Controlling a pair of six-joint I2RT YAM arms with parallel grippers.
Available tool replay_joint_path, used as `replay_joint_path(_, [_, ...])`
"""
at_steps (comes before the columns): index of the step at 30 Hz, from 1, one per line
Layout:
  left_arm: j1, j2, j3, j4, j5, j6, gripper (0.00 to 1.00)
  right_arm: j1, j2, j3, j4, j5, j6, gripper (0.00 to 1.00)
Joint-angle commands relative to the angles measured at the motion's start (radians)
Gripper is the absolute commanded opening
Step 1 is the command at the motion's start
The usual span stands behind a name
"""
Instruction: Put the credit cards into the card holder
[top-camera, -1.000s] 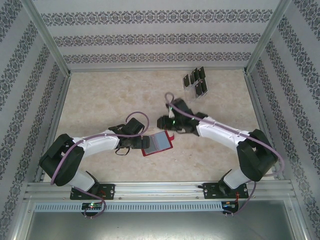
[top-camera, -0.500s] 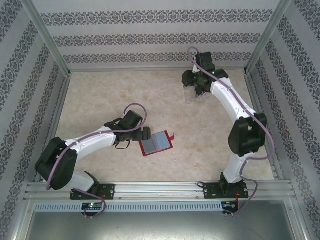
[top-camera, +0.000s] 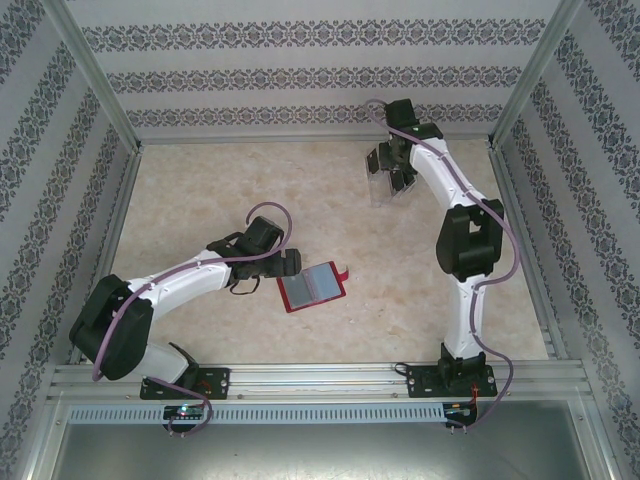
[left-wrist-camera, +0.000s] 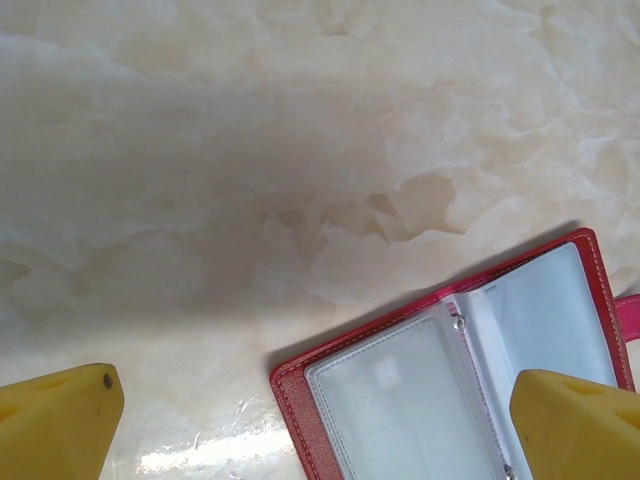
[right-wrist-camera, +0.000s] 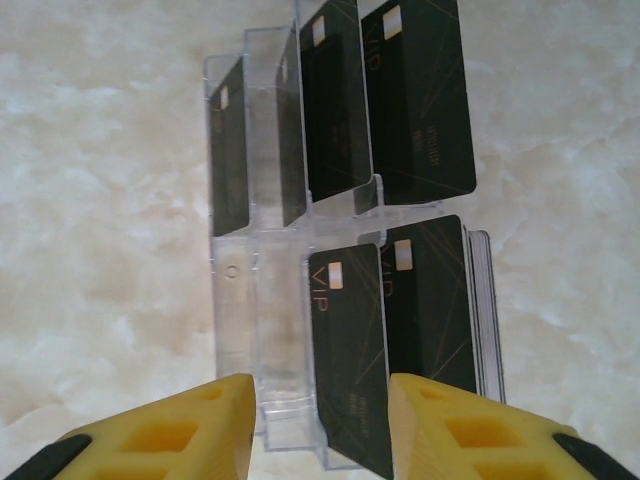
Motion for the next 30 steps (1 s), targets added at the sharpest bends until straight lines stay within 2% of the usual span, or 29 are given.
replay_joint_path(1, [0.01,-0.031,-0.001,-0.026,-0.01,0.018,1.0,-0.002,0.034,0.028,-0.05,0.071,-0.038,0.4])
replay_joint_path(14, [0.01,-0.042,-0.019,-0.023,-0.012,0.011,1.0,-0.006,0.099,0.029,-0.06,0.1,-0.048,0.37])
replay_joint_path(26, [0.011,-0.041,-0.028,-0.012,-0.013,0.012,1.0,-0.001,0.104,0.023,-0.06,0.073,-0.044,0.31])
replay_joint_path(30, [0.012,-0.041,-0.028,-0.009,-0.013,0.012,1.0,0.009,0.086,0.014,-0.051,0.107,-0.05,0.33])
